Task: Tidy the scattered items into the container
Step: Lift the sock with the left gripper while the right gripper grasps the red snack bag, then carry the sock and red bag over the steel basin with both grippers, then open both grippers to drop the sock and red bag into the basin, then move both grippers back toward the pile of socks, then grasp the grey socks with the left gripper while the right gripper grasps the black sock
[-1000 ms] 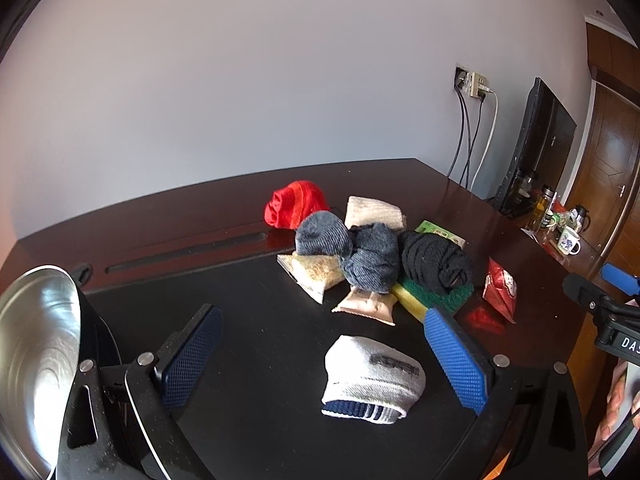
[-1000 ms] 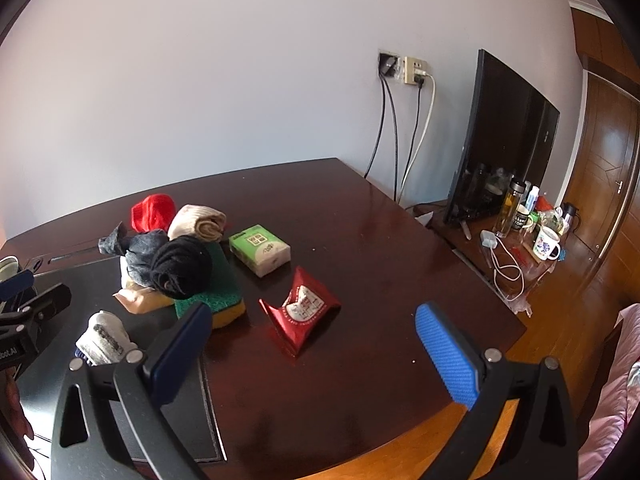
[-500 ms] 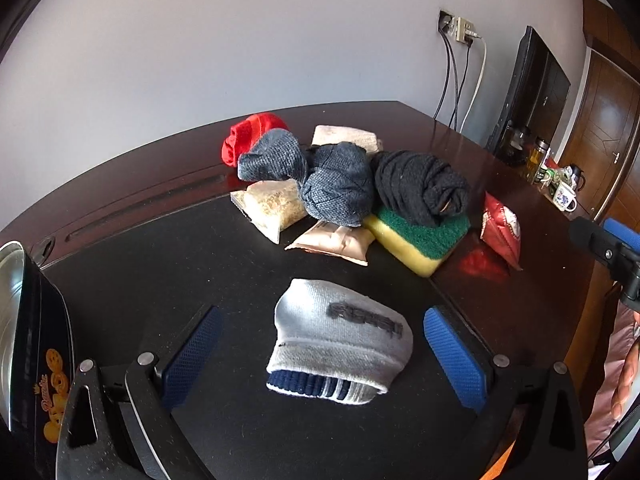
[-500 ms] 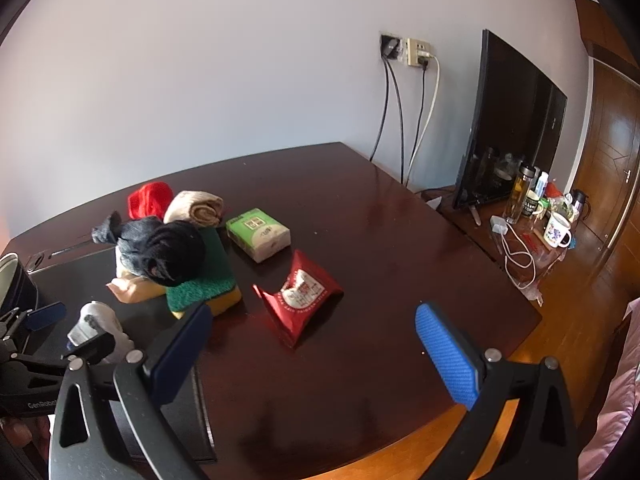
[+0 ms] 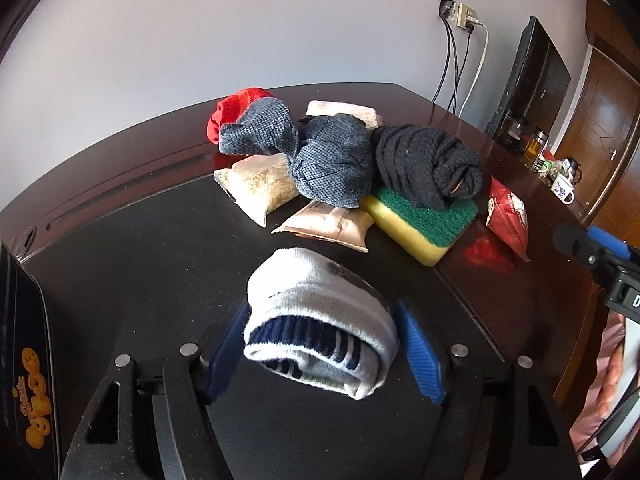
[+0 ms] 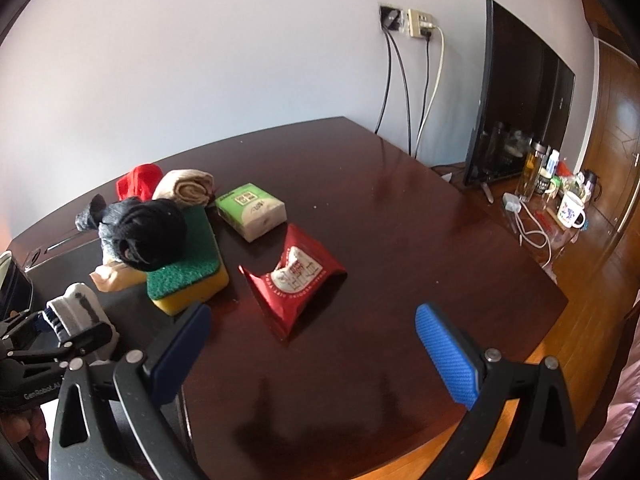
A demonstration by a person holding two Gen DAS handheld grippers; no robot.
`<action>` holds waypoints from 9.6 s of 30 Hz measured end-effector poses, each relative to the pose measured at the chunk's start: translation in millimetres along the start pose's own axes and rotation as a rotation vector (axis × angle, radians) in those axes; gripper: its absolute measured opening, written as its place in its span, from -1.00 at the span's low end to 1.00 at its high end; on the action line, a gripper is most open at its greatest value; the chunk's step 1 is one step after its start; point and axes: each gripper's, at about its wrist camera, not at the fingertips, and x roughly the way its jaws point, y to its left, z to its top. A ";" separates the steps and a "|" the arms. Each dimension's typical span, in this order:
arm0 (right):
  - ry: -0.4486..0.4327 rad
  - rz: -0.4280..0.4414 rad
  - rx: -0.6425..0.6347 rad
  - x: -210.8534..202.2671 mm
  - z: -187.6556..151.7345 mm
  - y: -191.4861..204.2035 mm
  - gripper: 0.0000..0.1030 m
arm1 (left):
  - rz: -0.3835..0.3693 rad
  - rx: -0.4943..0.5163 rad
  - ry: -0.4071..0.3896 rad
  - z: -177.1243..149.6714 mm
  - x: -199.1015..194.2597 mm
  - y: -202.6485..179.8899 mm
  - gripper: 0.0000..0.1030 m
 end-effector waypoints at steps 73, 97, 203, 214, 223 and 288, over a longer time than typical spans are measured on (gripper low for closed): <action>-0.132 0.230 -0.310 -45.5 45.8 172.6 -0.22 | 0.196 -0.289 -0.308 -46.0 -184.6 182.7 0.37; -0.153 0.518 -0.616 -88.2 2.2 362.8 -0.22 | 0.345 -0.473 -0.296 -96.6 -209.2 279.0 0.37; -0.152 0.337 -0.255 -61.7 35.2 169.2 0.67 | 0.049 -0.130 -0.296 12.3 -123.9 103.8 0.70; -0.125 0.245 -0.163 -34.5 42.6 115.2 0.69 | 0.018 -0.075 -0.233 34.7 -74.9 70.2 0.70; -0.081 0.208 -0.141 -14.2 39.9 94.7 0.74 | -0.009 -0.063 -0.175 53.4 -27.4 52.1 0.70; -0.015 0.534 -0.031 17.7 48.3 82.4 0.00 | -0.247 -0.179 -0.230 68.9 -4.4 80.4 -0.42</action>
